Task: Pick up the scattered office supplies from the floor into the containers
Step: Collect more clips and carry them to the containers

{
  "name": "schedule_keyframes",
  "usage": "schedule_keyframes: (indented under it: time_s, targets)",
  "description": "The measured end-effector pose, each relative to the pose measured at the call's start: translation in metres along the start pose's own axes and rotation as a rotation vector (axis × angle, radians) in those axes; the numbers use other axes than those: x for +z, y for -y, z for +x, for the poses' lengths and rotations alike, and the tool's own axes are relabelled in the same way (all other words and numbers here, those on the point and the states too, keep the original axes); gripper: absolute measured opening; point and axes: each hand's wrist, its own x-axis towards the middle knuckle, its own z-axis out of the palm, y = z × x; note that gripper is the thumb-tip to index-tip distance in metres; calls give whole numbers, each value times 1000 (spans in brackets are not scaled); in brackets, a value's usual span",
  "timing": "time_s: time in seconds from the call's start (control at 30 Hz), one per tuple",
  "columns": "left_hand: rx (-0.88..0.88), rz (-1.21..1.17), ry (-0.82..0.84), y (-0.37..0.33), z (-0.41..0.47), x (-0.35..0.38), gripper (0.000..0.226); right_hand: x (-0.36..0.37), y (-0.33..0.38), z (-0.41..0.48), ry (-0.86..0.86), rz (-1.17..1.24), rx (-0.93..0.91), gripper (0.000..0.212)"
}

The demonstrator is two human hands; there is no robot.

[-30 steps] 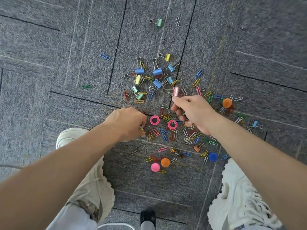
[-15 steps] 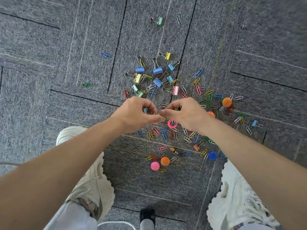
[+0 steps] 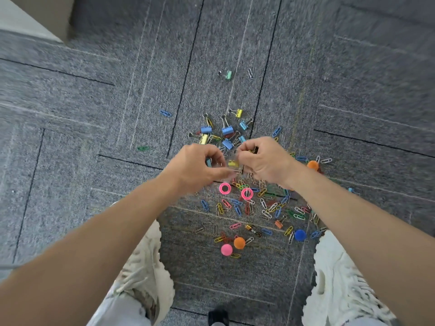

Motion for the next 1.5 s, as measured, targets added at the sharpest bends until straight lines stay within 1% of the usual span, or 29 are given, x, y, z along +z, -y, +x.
schedule_keyframes:
  time_s: [0.07,0.17,0.2,0.3,0.43,0.57,0.63,0.73,0.77,0.8,0.83,0.9,0.97,1.03,1.17,1.27,1.37,1.4,1.5]
  targets:
    - [28,141,8,-2,-11,-20,25,-4,17,-2,-42,-7,-38,23]
    - [50,248,-61,-12,-40,-58,22,-5,54,-16,-57,-6,-70,23]
    - [59,278,-95,-19,-53,-73,24,-3,72,-23,-51,22,-83,23]
    - [62,338,-174,-51,-94,-113,26,5,128,-50,-23,178,-102,33]
    - [90,314,-316,-110,-163,-163,24,20,219,-110,26,278,-190,25]
    - [147,258,-431,-171,-253,-204,22,35,312,-193,6,341,-264,27]
    - [158,226,-499,-193,-300,-223,20,47,354,-233,8,420,-279,28]
    - [194,218,-611,-214,-363,-242,19,67,399,-289,36,556,-249,24]
    - [205,215,-654,-220,-382,-248,18,75,412,-303,50,582,-247,28]
    - [214,206,-697,-224,-400,-253,17,82,423,-317,63,610,-251,33]
    - [225,199,-736,-227,-419,-257,15,91,431,-330,68,653,-252,34]
    - [249,180,-782,-232,-454,-260,11,109,446,-352,73,757,-253,21]
    - [278,118,-813,-234,-488,-260,13,130,456,-373,66,787,-262,17]
    - [298,75,-859,-234,-521,-257,12,149,463,-391,83,800,-275,17]
    - [303,49,-940,-220,-575,-255,12,188,478,-419,182,862,-245,22]
    - [317,72,-992,-209,-611,-262,11,219,497,-432,258,936,-221,14]
    - [311,66,-1078,-205,-642,-282,10,246,526,-437,279,957,-232,4]
    - [312,71,-1113,-205,-650,-290,11,254,538,-437,281,956,-238,4]
    - [298,100,-1203,-203,-668,-320,15,272,580,-430,287,933,-238,17]
